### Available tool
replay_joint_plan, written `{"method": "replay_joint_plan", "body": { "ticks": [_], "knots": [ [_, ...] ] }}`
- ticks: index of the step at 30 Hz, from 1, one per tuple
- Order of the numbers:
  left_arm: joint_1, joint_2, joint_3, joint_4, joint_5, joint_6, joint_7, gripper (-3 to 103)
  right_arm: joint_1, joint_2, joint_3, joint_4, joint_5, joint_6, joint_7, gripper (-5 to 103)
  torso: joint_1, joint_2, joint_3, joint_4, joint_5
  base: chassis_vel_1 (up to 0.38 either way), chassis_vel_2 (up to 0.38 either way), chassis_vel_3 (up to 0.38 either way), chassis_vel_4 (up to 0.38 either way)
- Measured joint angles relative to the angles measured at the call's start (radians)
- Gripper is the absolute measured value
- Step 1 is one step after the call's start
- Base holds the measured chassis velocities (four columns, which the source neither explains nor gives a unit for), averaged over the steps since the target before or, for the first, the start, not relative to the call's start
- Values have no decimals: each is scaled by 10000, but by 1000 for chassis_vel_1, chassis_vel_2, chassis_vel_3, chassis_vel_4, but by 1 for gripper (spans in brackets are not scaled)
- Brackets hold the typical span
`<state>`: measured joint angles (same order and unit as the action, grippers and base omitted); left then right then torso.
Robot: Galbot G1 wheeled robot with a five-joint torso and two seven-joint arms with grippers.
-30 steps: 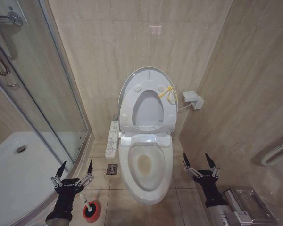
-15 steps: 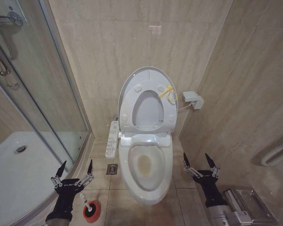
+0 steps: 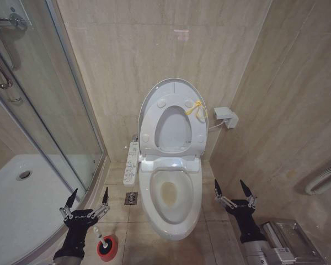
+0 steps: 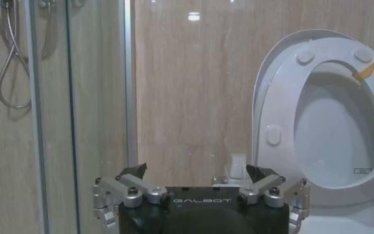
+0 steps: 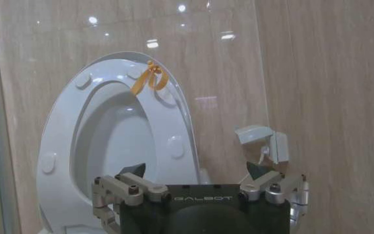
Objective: Open the toilet lid, clean the toilet bowl with a toilet brush, close the toilet lid, and flush.
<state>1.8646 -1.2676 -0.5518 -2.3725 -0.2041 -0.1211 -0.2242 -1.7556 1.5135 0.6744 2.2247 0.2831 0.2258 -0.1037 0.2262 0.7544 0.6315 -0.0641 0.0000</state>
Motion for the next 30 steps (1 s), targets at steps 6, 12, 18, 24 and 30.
{"method": "replay_joint_plan", "body": {
  "ticks": [6, 12, 18, 24, 30],
  "knots": [
    [0, 0, 0, 0, 0, 0, 0, 100, 0, 0, 0, 0, 0, 0, 0, 100, 0, 0, 0, 0, 0, 0, 0, 0, 0],
    [0, 0, 0, 0, 0, 0, 0, 100, -51, -162, 160, 274, 98, -523, 141, 100, 0, 0, 0, 0, 1, 0, 0, 0, 0],
    [-1, 0, 0, 0, 0, 0, 0, 100, -230, -711, 735, 1219, 484, -2287, 674, 100, 0, 0, 0, 0, 1, 0, 0, 0, 0],
    [0, 0, 0, 0, 0, 0, 0, 100, -397, -1220, 1282, 2135, 851, -3994, 1190, 100, 0, 0, 0, 0, 2, 0, 0, 0, 0],
    [0, 0, 0, 0, 0, 0, 0, 100, -524, -1627, 1708, 2753, 1139, -5313, 1592, 100, -1, 0, 0, 0, -1, 0, 0, 0, 0]
  ]
}}
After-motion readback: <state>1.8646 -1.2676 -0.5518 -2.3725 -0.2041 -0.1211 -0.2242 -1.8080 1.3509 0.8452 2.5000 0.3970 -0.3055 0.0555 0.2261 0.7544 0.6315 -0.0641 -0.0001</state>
